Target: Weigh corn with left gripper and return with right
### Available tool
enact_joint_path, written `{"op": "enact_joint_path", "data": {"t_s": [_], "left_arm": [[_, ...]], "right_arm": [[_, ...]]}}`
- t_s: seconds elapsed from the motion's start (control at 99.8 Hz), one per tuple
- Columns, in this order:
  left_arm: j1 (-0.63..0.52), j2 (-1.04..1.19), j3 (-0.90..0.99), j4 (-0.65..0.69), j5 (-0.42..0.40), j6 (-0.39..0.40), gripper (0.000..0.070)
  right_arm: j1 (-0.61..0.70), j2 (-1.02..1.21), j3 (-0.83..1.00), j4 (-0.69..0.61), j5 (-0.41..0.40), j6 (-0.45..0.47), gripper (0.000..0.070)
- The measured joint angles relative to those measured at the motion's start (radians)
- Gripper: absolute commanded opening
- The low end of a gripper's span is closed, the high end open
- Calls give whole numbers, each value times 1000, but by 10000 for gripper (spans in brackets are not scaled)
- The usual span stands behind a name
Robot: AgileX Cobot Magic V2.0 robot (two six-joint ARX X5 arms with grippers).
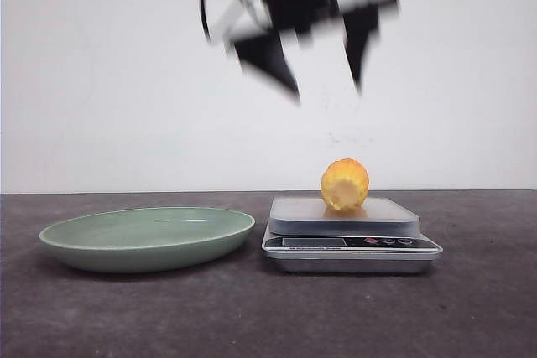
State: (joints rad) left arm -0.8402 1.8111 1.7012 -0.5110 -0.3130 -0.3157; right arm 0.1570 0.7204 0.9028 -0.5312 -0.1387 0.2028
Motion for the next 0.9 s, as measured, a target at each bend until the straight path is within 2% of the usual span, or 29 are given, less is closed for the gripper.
{"op": "enact_joint_path", "data": {"t_s": [0.09,0.19,0.291,0.451,0.601,0.792,0.902], "left_arm": [[0,-149,13,-34,-94,82,474],[0,-303,17,-108,-163,150,474],[0,-427,17,-206,-206,177,474],[0,-607,17,-388,-249,185,463],[-6,-761,12,-570,-320,153,464],[-31,-924,-47,-753,-389,48,464],[-35,-1024,-99,-816,-396,-23,464]], "right_arm": [[0,0,0,5,-41,-9,443],[6,5,0,25,-69,-13,444],[35,37,0,59,-87,-11,473],[128,151,0,134,-93,13,482],[232,291,0,220,-38,35,483],[332,478,19,313,22,50,506],[362,581,45,326,64,58,524]]}}
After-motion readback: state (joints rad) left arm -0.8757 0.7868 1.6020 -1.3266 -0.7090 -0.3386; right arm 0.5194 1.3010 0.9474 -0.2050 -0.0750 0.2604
